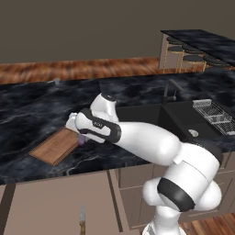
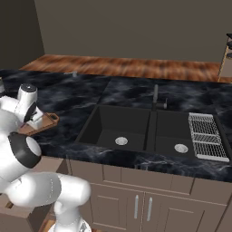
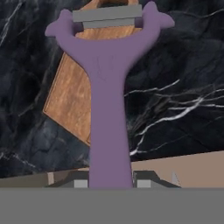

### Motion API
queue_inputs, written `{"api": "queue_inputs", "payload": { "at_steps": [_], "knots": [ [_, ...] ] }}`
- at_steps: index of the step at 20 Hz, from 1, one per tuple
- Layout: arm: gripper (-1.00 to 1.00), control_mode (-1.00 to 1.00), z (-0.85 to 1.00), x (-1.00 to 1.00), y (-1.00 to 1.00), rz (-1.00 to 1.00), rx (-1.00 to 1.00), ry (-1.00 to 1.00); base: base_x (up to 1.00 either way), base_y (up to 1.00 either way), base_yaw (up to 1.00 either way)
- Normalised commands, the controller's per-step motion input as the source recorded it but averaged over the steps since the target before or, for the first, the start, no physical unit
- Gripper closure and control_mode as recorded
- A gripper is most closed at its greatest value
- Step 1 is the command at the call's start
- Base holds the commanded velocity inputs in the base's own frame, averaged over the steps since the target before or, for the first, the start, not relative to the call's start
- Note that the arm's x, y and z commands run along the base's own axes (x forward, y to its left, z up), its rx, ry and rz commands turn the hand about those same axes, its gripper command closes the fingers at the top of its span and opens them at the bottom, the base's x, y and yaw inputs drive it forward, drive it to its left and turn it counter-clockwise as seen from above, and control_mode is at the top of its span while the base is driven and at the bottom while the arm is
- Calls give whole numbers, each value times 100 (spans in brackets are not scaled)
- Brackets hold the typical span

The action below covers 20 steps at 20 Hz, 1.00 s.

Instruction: Open the drawer on the left and place the cutting tools on the cutting board.

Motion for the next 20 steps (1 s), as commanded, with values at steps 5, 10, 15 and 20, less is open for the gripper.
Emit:
{"api": "queue_inputs", "payload": {
  "at_steps": [5,10,15,20],
  "knots": [
    [100,-100,-1,26,5,0,0,0,0,0,0],
    [100,-100,-2,40,24,0,0,0,0,0,0],
    [100,-100,0,42,25,0,-1,0,0,0,0],
    [100,-100,-1,36,20,0,-1,0,0,0,0]
  ]
}}
